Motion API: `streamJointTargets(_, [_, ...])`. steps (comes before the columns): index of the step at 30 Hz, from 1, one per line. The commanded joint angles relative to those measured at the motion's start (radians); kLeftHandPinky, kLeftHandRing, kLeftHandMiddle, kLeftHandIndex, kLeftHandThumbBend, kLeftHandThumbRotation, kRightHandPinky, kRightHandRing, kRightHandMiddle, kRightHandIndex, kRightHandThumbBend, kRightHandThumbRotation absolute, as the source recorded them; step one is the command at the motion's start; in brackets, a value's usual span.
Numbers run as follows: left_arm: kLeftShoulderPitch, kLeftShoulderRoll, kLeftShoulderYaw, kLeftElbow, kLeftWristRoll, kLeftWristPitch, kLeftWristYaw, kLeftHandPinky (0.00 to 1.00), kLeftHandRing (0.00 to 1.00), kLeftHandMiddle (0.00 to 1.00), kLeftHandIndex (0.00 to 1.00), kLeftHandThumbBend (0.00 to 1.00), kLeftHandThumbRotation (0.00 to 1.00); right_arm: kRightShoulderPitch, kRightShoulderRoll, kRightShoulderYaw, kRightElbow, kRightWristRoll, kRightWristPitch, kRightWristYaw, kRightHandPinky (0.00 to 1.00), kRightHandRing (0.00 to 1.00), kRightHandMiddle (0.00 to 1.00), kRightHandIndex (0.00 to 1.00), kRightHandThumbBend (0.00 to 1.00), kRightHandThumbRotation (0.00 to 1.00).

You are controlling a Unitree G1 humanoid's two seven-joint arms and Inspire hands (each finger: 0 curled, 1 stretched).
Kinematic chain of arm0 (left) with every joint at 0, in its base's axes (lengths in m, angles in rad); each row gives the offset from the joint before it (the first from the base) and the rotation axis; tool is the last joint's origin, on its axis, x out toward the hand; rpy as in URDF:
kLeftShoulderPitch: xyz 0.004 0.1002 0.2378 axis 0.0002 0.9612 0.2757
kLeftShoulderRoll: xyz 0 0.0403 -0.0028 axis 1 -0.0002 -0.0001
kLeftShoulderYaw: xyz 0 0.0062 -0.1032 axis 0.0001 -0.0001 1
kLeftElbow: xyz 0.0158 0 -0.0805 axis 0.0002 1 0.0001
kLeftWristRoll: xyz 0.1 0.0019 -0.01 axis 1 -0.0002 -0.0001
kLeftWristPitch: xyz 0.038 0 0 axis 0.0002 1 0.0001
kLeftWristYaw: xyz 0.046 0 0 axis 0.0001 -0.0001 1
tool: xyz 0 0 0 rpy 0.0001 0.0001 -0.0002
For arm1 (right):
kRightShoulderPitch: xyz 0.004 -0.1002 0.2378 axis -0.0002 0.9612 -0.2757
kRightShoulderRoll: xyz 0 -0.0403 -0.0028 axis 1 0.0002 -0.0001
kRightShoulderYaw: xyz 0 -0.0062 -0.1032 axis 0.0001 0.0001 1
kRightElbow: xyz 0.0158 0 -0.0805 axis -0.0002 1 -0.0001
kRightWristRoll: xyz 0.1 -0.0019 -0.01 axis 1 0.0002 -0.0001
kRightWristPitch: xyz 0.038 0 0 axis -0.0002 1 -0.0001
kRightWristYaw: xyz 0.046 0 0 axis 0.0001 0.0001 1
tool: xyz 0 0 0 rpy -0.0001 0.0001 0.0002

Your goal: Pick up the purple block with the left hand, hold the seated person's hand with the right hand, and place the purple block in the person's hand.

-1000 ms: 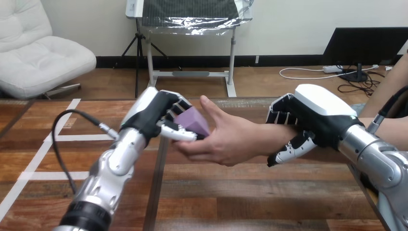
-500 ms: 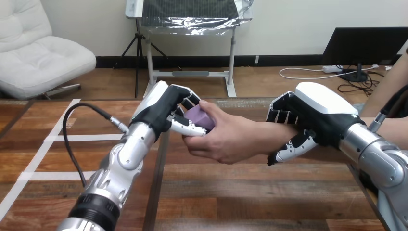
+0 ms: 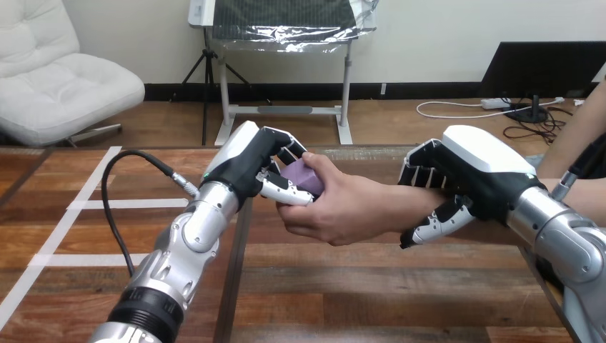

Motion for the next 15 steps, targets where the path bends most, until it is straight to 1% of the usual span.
streamJointTargets(1, [-0.077, -0.039, -0.030, -0.040, 0.004, -0.026, -0.015, 0.22, 0.30, 0.37, 0.47, 0.64, 0.00, 0.019, 0.043, 0.000, -0.003, 0.026, -0.005, 0.006, 0.31, 0.37, 0.43, 0.45, 0.86, 0.06])
streamJointTargets(5, [-0.074, -0.044, -0.031, -0.045, 0.002, -0.022, -0.019, 0.25, 0.32, 0.39, 0.47, 0.64, 0.00, 0.020, 0.044, -0.003, 0.001, 0.028, -0.009, 0.005, 0.31, 0.37, 0.43, 0.45, 0.86, 0.05])
streamJointTargets(10, [-0.072, -0.048, -0.033, -0.044, 0.004, -0.026, -0.019, 0.25, 0.33, 0.39, 0.47, 0.65, 0.00, 0.022, 0.045, -0.007, 0.002, 0.028, -0.007, 0.006, 0.31, 0.37, 0.43, 0.45, 0.86, 0.06])
streamJointTargets(13, [-0.070, -0.047, -0.034, -0.043, 0.005, -0.032, -0.019, 0.24, 0.32, 0.39, 0.47, 0.65, 0.00, 0.024, 0.045, -0.009, 0.002, 0.026, -0.008, 0.004, 0.31, 0.37, 0.43, 0.45, 0.86, 0.06])
streamJointTargets(15, [-0.069, -0.047, -0.034, -0.043, 0.006, -0.034, -0.019, 0.21, 0.28, 0.36, 0.46, 0.65, 0.00, 0.025, 0.044, -0.009, 0.000, 0.025, -0.007, 0.005, 0.31, 0.37, 0.43, 0.45, 0.86, 0.06])
